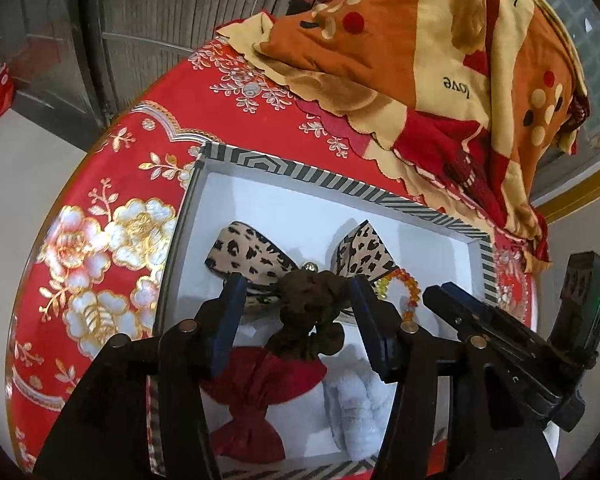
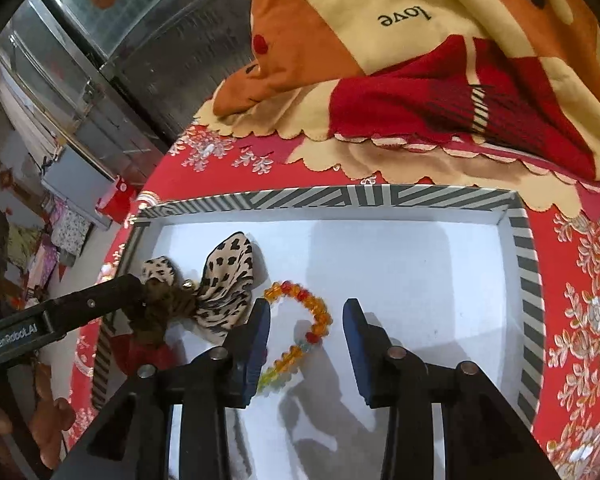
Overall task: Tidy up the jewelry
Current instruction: 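Carry the leopard bow and amber bracelet into the tray and open both tools, then withdraw both tools from the tray toward the remaining items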
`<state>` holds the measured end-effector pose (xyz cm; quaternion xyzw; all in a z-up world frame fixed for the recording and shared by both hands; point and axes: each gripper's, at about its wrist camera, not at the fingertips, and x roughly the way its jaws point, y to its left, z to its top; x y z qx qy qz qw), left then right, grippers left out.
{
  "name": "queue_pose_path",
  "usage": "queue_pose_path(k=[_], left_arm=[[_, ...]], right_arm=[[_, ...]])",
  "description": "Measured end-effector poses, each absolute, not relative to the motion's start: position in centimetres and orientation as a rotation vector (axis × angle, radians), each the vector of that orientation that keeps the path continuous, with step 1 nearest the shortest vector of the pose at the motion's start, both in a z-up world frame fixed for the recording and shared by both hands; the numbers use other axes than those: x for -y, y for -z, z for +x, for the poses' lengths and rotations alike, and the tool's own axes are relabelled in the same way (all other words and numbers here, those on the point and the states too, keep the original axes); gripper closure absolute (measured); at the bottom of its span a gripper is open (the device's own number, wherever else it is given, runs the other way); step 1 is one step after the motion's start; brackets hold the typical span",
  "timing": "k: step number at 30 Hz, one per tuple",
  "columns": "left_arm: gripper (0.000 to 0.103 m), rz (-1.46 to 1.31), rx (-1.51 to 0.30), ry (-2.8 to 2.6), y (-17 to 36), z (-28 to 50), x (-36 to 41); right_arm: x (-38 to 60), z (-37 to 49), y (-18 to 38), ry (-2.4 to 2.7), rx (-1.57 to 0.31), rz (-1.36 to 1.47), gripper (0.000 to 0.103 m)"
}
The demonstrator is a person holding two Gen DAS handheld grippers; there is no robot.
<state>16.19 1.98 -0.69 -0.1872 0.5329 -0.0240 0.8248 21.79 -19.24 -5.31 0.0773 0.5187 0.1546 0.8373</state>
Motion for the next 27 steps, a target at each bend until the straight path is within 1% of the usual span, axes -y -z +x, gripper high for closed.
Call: queue_pose_path(k=[14, 27], left_arm=[[0.049, -0.294, -1.085, 0.024, -2.8, 11.2, -0.6], [0.049, -0.214, -1.05, 0.019, -5.1, 6.4, 0.4]], right_arm=[[19.1, 14.5, 0.0, -0.308, -1.005, 0.144, 0.067], [19.6, 7.8, -2.3, -0.261, -0.985, 0.154, 0.063]])
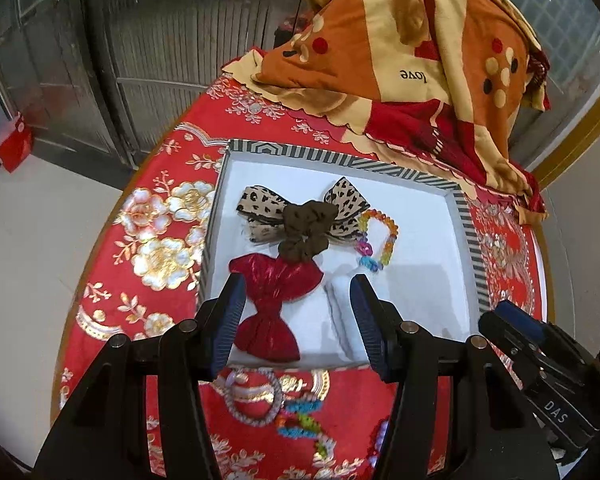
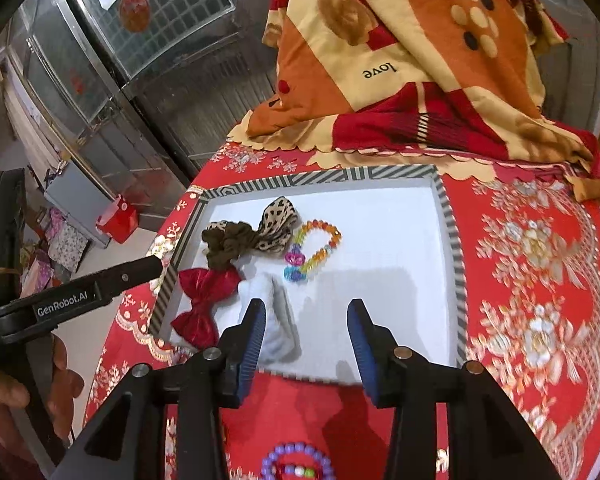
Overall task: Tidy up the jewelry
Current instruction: 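Withdraw both tools from the tray toward the remaining items, then move both tools toward the purple bead bracelet and black scrunchie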
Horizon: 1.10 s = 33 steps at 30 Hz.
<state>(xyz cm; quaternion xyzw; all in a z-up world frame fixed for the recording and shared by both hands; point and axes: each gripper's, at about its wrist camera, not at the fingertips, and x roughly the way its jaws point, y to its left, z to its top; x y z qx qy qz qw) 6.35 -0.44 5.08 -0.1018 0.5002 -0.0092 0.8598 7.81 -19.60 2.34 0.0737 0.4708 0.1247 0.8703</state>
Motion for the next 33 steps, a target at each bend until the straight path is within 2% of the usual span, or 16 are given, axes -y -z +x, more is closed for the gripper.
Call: queue_pose_path(k=[14, 27, 31, 33], left_arm=[[0.049, -0.155, -1.032, 0.035, -6.3, 0.3, 0.5], [0.049, -0.148, -1.07, 0.109, -6.0, -6.1, -1.0], [0.049, -0.136, -1.094, 0.133, -5.3, -7.9, -1.5], [0.049, -0.141, -1.114, 0.161, -4.7, -8.6, -1.7]], right_arm=[[19.9, 0.4, -3.9, -0.216, -0.962, 0.131, 0.061], [19.9, -6.2, -3.0, -0.176, -0.99, 0.141, 0.059], [20.5, -8.3, -2.3, -0.157, -1.003, 0.157, 0.047], [20.8, -9.0, -1.8, -0.153, -1.016, 0.161, 0.047]])
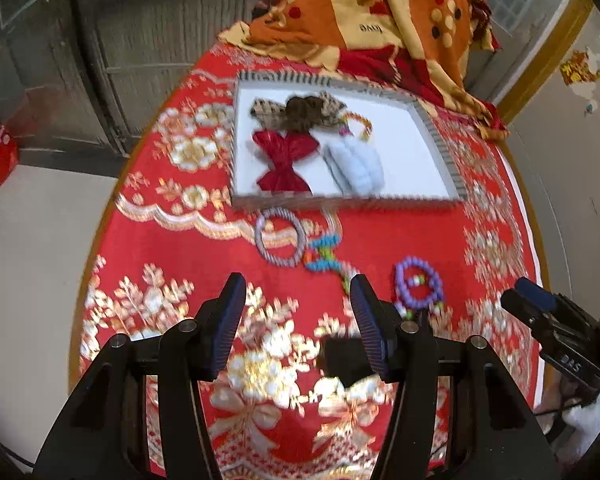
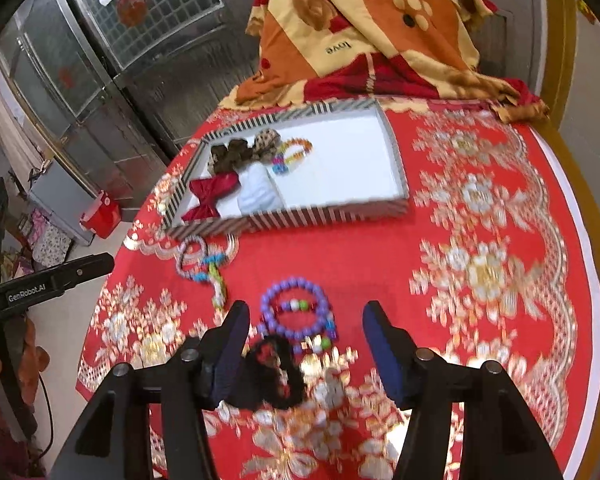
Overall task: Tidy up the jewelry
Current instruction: 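Move both tools toward the purple bead bracelet and black scrunchie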
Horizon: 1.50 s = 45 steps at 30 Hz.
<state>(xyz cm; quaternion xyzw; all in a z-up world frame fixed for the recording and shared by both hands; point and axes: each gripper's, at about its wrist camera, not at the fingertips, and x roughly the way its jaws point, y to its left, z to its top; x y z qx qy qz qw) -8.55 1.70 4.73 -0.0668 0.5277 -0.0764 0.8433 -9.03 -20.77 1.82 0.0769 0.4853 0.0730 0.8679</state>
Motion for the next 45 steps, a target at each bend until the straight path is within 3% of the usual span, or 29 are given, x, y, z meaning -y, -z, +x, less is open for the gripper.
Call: queue_pose_path(k=[13, 31, 35, 45], left_arm=[[0.049, -0.135, -1.254, 0.258, 0.4, -10.9, -0.7], [0.049, -0.279, -1.28, 0.181, 1.3, -7.2, -1.6], [0.049, -0.324, -1.299, 0.168, 1.8, -5.8, -1.1], [0.047, -0.431, -1.347, 0.1, 3.6, -2.6, 0.1]], right_arm=[[20.6, -12.3, 3.9, -0.156, -1.129, 0.164, 0.046], [20.2, -7.6, 4.8, -0.171, -1.12, 0.105, 0.047], [20.7, -5.8, 5.1, -0.185, -1.13, 0.11, 0.057], [20.2, -2.5, 6.6, -0.242, -1.161, 0.082, 0.065]])
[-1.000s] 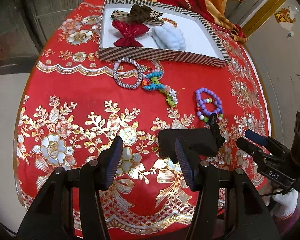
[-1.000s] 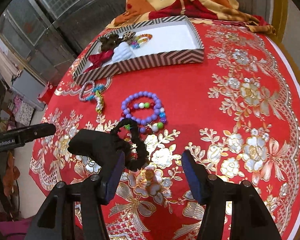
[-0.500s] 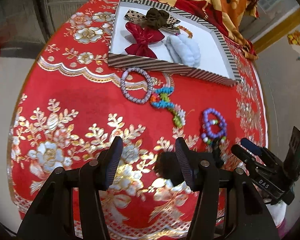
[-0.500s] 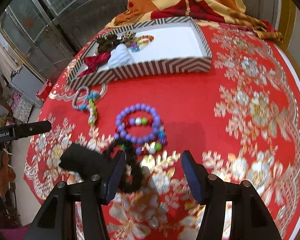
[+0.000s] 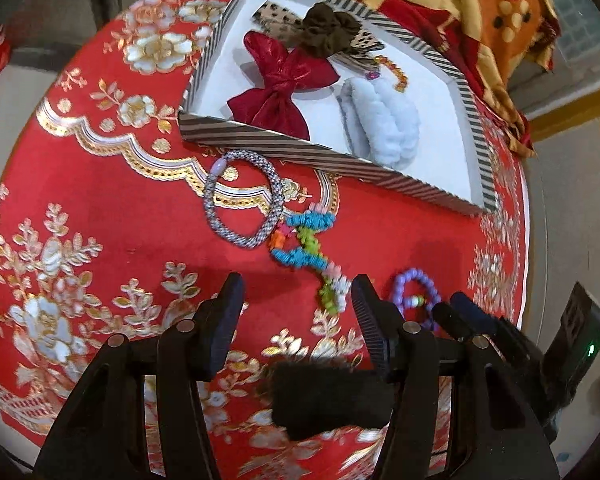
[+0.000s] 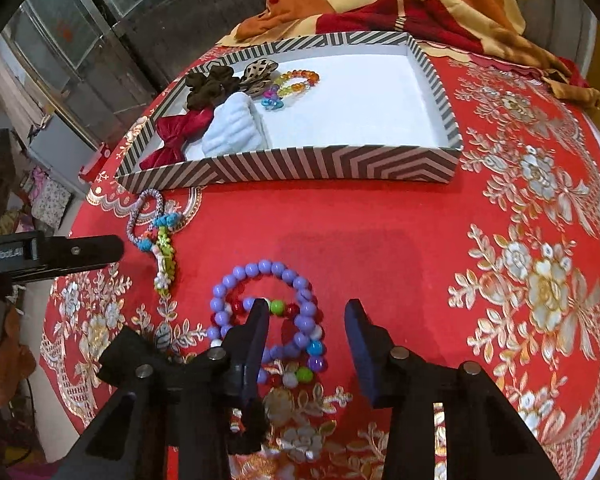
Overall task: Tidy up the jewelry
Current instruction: 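Move both tools toward the purple bead bracelet and black scrunchie, then grasp the multicolour bead bracelet with the left tool while the right tool grasps the purple bead bracelet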
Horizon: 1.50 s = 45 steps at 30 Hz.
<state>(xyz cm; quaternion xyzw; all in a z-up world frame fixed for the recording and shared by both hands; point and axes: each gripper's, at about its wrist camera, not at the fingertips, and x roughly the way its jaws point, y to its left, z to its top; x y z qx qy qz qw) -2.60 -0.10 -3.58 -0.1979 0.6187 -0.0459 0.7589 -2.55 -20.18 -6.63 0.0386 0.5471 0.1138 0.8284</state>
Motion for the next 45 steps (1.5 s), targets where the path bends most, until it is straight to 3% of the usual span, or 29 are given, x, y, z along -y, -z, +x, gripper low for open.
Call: queue_pose_path(k=[13, 15, 17, 19, 20, 21, 24, 33, 45], left_arm=[[0.047, -0.435, -1.414, 0.014, 5.6, -0.7, 2.4], [0.047, -0.422, -1.403, 0.015, 5.6, -0.8, 2.7], [0.048, -0.433, -1.4, 0.035, 5.8, -0.9, 2.8], [0.055, -0.438, -1.386, 0.048, 5.7, -1.0, 2.8], [0.069, -0.416, -1.384, 0.051, 5.7, -1.1, 2.9], [0.084, -0.401, -1.384, 0.054, 5.7, -1.1, 3.0], [0.093, -0.402, -1.383, 0.107, 5.6, -1.5, 3.2], [0.093, -0.398, -1.301, 0.25, 0.7, -2.8, 3.0], [0.093, -0.385, -1.196, 0.326, -5.4, -2.4, 2.8]], right_arm=[[19.9, -0.6, 7.9, -0.292, -1.192, 0.052, 0.065], [19.6, -0.5, 8.0, -0.294, -1.19, 0.026, 0.068], [19.2, -0.5, 8.1, -0.281, -1.185, -0.011, 0.08], [18.9, -0.5, 8.3, -0.286, -1.182, -0.033, 0.087], [18.8, -0.5, 8.3, -0.292, -1.185, -0.039, 0.094], [18.8, -0.7, 8.3, -0.291, -1.183, -0.047, 0.094], [18.9, -0.8, 8.2, -0.303, -1.185, -0.024, 0.094], [20.6, -2.4, 2.2, -0.354, -1.082, 0.127, 0.094], [22.0, -3.0, -2.9, -0.303, -0.985, 0.123, 0.094]])
